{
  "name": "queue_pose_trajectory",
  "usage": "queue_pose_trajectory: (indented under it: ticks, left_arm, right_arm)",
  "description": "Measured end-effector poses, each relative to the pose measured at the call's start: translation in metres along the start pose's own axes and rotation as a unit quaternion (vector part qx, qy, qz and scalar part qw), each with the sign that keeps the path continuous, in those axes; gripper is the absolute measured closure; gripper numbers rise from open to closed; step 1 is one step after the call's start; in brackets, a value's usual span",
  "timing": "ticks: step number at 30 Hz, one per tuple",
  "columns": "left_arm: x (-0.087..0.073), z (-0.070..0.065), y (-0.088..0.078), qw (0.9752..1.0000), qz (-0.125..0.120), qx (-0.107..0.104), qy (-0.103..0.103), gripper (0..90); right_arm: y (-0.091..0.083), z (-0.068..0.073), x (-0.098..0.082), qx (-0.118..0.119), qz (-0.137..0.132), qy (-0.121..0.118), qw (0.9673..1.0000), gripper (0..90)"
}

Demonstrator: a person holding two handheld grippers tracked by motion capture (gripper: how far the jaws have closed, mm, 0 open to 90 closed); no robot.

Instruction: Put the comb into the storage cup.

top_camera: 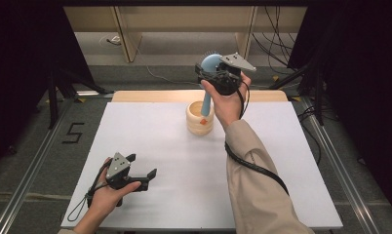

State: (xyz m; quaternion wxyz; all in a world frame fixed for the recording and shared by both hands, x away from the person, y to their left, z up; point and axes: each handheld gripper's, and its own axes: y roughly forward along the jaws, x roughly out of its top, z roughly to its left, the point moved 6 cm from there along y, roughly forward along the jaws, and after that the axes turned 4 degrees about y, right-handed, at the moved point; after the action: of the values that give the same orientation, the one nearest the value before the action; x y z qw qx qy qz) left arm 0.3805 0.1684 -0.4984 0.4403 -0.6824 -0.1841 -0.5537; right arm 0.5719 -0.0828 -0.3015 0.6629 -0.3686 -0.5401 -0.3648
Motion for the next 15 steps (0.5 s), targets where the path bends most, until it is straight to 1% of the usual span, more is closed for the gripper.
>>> queue_pose_trajectory:
  ticks: [9,15]
  left_arm:
    - [0.0001,0.0001,0.0000,1.0000,-0.001,0.000,-0.001,4.9]
    - [0.0001,0.0001,-0.0001,1.0000,-0.001,0.000,-0.001,4.9]
  right_arm:
    - [0.0035,0.0021,0.0013,0.001,-0.007,-0.004,1.0000,21.2]
    - [0.0066,0.0030,-0.0004,0.000,-0.006,-0.007,1.0000,21.2]
